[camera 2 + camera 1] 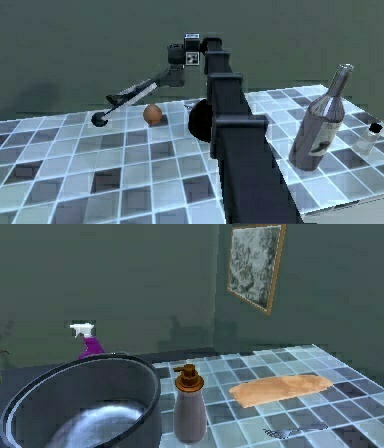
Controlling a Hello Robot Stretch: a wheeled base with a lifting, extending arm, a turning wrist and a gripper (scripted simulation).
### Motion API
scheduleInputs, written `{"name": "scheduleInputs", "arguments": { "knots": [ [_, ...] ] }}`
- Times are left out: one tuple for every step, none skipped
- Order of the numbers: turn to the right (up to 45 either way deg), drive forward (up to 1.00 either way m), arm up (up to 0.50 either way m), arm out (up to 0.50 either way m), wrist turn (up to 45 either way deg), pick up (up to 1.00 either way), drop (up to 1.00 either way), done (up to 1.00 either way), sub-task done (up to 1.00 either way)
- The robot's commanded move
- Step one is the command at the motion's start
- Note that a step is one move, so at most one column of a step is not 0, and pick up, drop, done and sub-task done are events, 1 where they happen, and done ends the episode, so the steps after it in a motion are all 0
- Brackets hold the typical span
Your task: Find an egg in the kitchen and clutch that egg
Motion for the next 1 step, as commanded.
{"name": "scheduleInputs", "arguments": {
  "knots": [
    [0.0, 0.00, 0.00, 0.00, 45.0, 0.00, 0.00, 0.00, 0.00]
  ]
}}
